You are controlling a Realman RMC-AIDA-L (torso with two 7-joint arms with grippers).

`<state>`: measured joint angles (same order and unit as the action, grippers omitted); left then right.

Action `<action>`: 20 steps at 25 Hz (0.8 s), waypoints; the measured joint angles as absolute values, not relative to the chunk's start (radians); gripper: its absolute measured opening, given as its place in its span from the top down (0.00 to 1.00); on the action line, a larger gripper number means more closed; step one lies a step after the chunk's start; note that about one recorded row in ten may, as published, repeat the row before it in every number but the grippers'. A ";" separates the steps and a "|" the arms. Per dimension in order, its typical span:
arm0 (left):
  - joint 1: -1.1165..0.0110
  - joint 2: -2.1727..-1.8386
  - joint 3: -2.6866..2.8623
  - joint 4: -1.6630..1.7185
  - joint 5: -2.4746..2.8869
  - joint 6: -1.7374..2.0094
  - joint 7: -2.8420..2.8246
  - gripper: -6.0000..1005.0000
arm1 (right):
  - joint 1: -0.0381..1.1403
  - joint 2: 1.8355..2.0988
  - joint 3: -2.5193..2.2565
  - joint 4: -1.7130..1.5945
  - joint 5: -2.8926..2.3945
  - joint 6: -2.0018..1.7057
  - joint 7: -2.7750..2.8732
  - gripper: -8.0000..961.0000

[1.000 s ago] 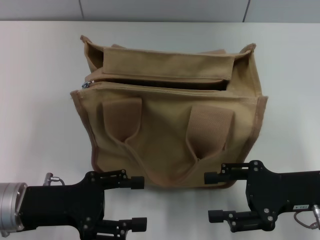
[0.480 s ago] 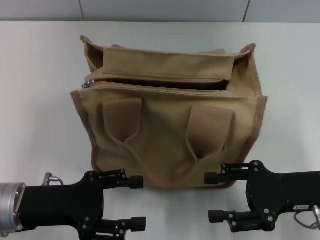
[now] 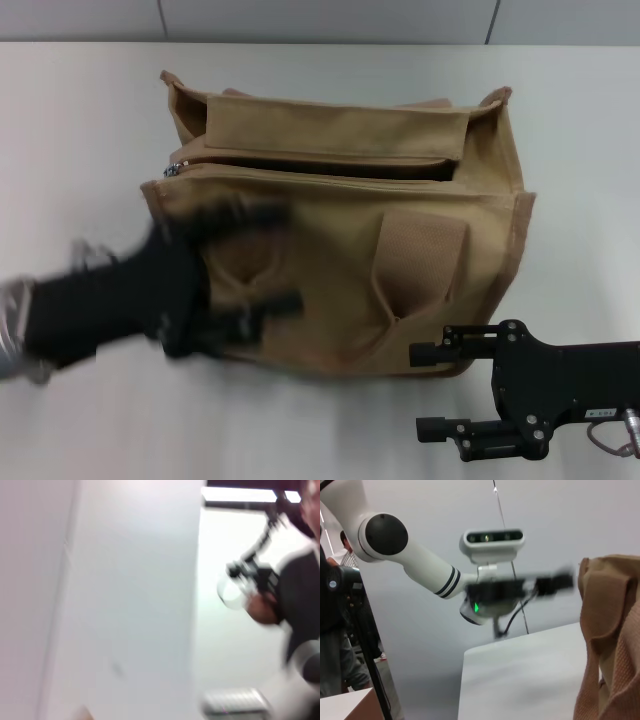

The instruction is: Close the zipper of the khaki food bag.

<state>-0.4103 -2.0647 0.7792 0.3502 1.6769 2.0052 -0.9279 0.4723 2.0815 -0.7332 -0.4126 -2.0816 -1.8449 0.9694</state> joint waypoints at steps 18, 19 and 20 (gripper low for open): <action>-0.245 -2.007 0.754 0.302 1.180 1.637 -0.848 0.20 | 0.463 2.082 -0.733 -0.413 -2.082 -1.832 0.969 0.29; -0.233 -1.999 0.755 0.304 1.206 1.626 -0.843 0.20 | 0.463 2.082 -0.733 -0.413 -2.082 -1.830 0.969 0.29; -0.226 -1.993 0.755 0.306 1.234 1.622 -0.841 0.20 | 0.463 2.082 -0.733 -0.413 -2.082 -1.828 0.969 0.29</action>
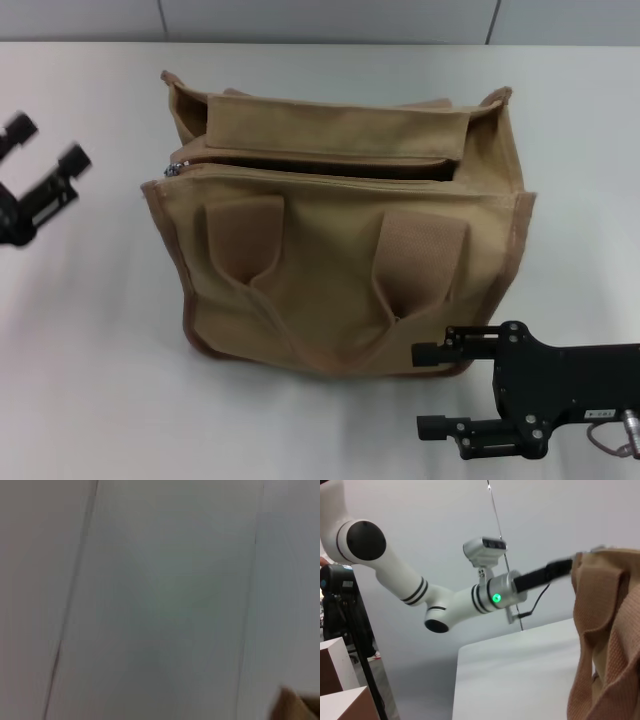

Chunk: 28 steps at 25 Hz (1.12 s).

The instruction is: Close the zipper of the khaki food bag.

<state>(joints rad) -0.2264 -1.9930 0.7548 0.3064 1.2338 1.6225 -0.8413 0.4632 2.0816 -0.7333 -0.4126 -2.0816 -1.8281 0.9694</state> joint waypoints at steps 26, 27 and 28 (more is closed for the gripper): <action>-0.332 -2.024 0.742 0.347 1.458 1.546 -0.764 0.23 | 0.471 2.082 -0.732 -0.413 -2.082 -1.813 0.979 0.29; -0.328 -2.022 0.741 0.348 1.458 1.548 -0.763 0.23 | 0.471 2.082 -0.732 -0.413 -2.082 -1.813 0.979 0.29; -0.328 -2.022 0.741 0.348 1.458 1.548 -0.763 0.23 | 0.471 2.082 -0.732 -0.413 -2.082 -1.811 0.979 0.29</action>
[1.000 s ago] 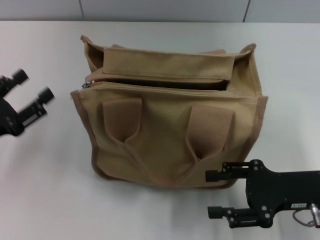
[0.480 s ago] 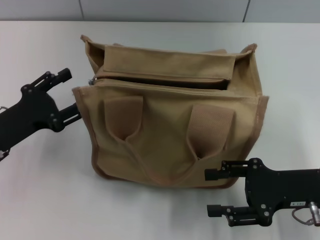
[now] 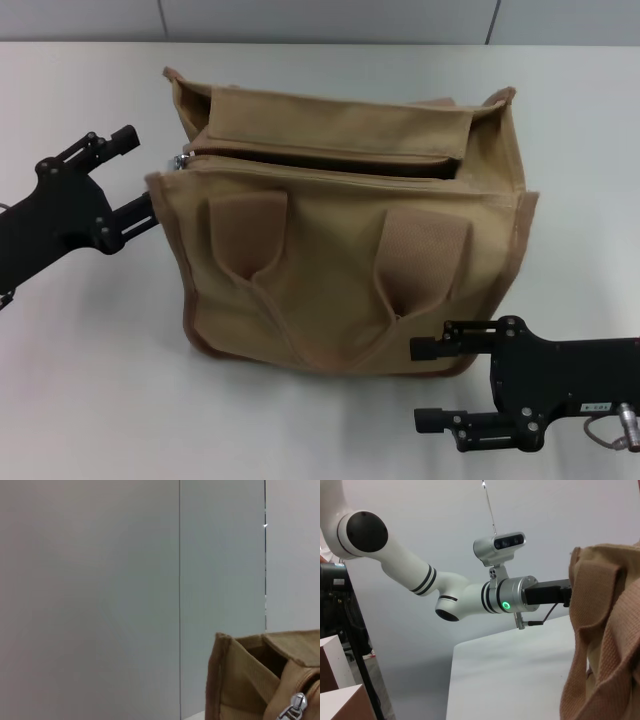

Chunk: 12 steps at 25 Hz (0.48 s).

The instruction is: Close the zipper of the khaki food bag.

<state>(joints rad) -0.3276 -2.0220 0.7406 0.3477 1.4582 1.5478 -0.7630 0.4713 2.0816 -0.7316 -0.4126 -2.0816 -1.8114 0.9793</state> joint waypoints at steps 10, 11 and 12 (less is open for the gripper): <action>-0.319 -2.019 0.734 0.351 1.458 1.572 -0.738 0.49 | 0.474 2.082 -0.732 -0.413 -2.080 -1.807 0.980 0.29; -0.319 -2.020 0.732 0.351 1.458 1.572 -0.737 0.51 | 0.474 2.082 -0.732 -0.413 -2.080 -1.807 0.980 0.29; -0.319 -2.021 0.729 0.351 1.458 1.572 -0.737 0.53 | 0.474 2.082 -0.732 -0.413 -2.080 -1.807 0.980 0.29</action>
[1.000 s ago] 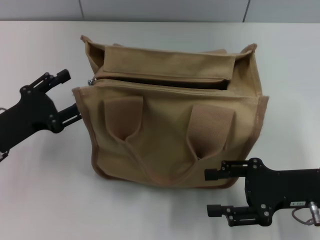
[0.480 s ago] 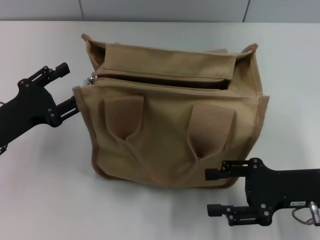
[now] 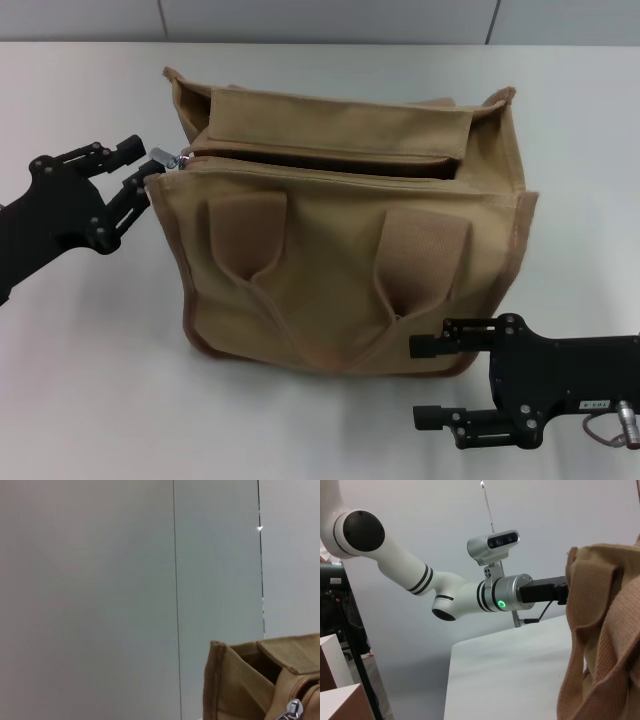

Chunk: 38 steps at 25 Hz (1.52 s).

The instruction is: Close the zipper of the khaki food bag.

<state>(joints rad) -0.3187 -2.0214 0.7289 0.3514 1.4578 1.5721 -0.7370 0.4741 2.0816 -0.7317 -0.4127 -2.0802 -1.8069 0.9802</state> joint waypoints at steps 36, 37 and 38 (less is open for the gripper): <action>-0.402 -1.984 0.679 0.433 1.721 1.561 -1.037 0.42 | 0.488 2.082 -0.730 -0.413 -2.080 -1.793 0.991 0.29; -0.402 -1.986 0.675 0.440 1.721 1.557 -1.036 0.40 | 0.488 2.082 -0.730 -0.413 -2.080 -1.793 0.991 0.29; -0.401 -1.990 0.668 0.453 1.720 1.552 -1.034 0.38 | 0.488 2.082 -0.730 -0.413 -2.080 -1.793 0.991 0.29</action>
